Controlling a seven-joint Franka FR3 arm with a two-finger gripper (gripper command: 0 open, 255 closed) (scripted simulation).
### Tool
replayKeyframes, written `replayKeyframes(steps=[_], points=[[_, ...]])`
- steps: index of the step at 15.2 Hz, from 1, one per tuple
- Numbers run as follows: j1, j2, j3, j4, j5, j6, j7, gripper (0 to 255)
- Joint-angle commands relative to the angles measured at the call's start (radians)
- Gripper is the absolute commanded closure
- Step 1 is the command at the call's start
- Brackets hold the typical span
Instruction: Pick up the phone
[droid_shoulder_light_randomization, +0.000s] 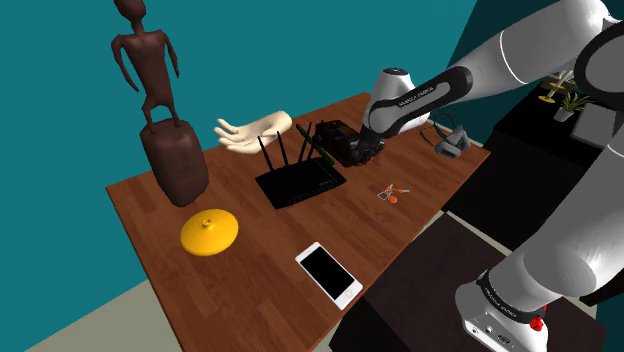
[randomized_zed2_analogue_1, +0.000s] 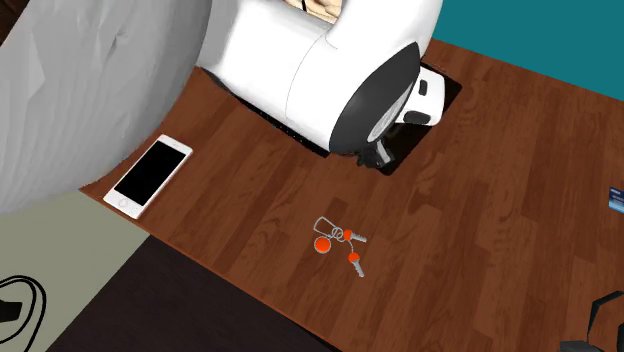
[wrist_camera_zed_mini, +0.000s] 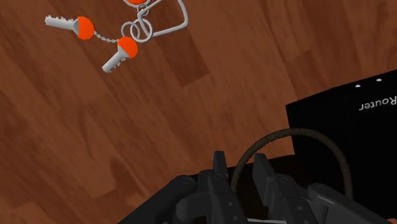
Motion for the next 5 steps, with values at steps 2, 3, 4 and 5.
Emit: replayKeyframes(steps=[2, 3, 4, 5], points=[[-0.002, -0.037, 0.0, 0.005, 0.003, -0.037, -0.004, 255], [-0.002, -0.046, 0.0, 0.009, 0.004, -0.05, -0.005, 255], [-0.002, -0.048, 0.0, 0.009, 0.004, -0.052, -0.005, 255], [-0.002, -0.047, 0.0, 0.009, 0.004, -0.052, -0.005, 255]])
